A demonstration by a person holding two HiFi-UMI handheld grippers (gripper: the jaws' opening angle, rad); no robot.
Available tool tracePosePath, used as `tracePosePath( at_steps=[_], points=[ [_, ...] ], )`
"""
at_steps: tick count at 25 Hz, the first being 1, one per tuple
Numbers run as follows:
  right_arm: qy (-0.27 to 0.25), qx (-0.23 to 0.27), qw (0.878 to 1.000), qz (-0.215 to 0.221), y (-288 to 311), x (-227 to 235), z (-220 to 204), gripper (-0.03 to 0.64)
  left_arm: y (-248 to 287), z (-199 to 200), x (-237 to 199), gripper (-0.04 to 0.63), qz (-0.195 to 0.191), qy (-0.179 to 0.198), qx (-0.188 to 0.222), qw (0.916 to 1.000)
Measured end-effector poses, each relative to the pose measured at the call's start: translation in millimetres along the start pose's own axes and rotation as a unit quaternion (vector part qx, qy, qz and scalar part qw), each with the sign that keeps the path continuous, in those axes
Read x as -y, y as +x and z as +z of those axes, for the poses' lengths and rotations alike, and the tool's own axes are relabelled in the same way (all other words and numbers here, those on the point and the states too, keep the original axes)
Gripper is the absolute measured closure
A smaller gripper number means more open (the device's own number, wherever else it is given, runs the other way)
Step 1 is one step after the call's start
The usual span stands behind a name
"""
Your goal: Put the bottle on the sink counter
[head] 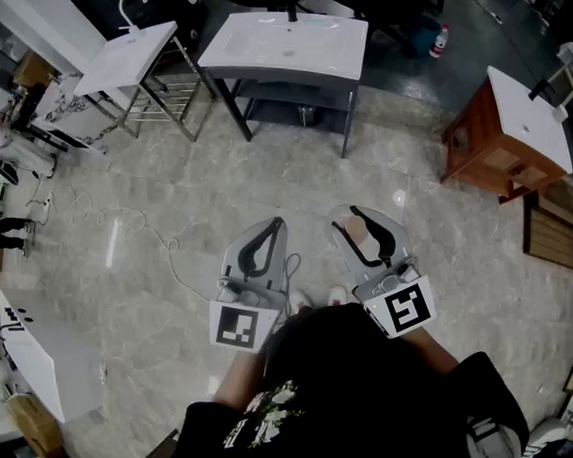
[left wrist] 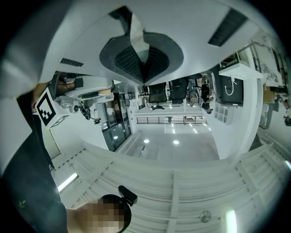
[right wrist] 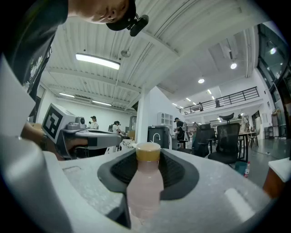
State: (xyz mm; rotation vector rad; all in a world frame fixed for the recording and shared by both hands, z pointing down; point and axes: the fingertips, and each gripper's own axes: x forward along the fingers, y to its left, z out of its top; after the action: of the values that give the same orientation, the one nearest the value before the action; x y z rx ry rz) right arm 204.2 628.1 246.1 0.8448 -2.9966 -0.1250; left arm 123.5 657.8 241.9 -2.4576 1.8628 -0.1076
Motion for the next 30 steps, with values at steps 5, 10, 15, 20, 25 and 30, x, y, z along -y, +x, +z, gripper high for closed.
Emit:
tracePosePath(
  at_steps=[5, 10, 15, 20, 25, 30],
  points=[
    [-0.005, -0.001, 1.0, -0.003, -11, 13, -2, 0.486, 14, 2, 17, 0.581, -0.006, -0.004, -0.001, 1.0],
    [0.002, 0.002, 1.0, -0.007, -30, 31, -6, 0.485, 28, 1, 43, 0.581, -0.017, 0.003, -0.001, 0.9999],
    [0.004, -0.003, 1.0, -0.013, -34, 48, -20, 0.485, 38, -16, 55, 0.581, -0.015, -0.013, -0.014, 0.9997],
    [0.01, -0.009, 1.0, -0.022, -27, 61, -28, 0.485, 57, -25, 49, 0.581, -0.025, -0.019, -0.02, 0.9993],
    [0.001, -0.009, 0.999, -0.037, -3, 81, -29, 0.485, 90, -25, 25, 0.581, -0.041, -0.014, -0.003, 0.9991],
    [-0.008, -0.012, 0.998, -0.053, 39, 106, -18, 0.485, 128, -14, -10, 0.581, -0.057, -0.013, 0.013, 0.9982]
  ],
)
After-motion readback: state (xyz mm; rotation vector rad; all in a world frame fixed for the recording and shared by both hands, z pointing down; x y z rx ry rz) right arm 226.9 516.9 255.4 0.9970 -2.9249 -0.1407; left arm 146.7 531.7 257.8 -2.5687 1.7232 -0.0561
